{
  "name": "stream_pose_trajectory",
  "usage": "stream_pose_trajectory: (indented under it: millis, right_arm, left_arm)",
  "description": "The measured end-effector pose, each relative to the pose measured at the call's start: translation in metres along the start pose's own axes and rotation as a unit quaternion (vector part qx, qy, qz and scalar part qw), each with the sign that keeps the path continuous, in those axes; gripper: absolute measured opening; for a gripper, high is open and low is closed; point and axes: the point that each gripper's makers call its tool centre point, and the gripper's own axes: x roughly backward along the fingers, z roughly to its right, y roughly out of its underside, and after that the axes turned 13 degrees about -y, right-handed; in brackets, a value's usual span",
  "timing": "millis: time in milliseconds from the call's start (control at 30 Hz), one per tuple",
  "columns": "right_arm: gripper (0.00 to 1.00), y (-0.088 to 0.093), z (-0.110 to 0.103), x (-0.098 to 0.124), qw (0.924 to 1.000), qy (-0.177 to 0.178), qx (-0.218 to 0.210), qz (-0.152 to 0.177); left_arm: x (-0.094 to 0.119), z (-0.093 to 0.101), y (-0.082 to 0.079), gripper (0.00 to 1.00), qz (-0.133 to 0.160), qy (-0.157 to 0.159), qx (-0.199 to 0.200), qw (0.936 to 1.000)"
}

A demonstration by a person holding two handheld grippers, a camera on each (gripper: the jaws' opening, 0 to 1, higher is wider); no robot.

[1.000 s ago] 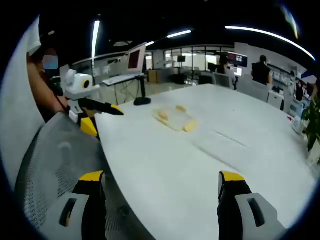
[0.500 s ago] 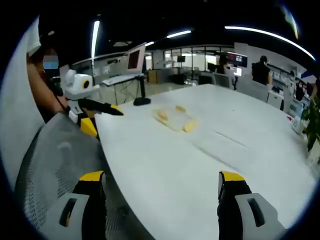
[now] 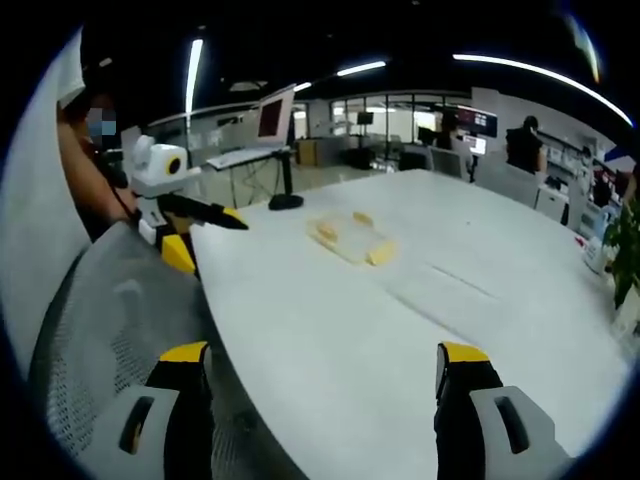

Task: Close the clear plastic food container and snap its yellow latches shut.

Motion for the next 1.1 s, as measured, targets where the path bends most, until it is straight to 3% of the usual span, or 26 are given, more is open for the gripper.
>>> stream_pose_trajectory:
  millis: [533,1100]
  right_arm:
    - [0.94,-0.013,0.005,-0.006,0.9995,-0.013,0.027,-0.009]
    - [0.92,-0.013,0.014,-0.019,0.9991,-0.018,0.028,-0.026]
  left_arm:
    - [0.0,-0.002,-0.006,0.85,-0.002,0.001,-0.02,0.9998]
    - [-0.011,-0.012,-0.012,0.83,-0.004,0.009,-0.029,0.9995]
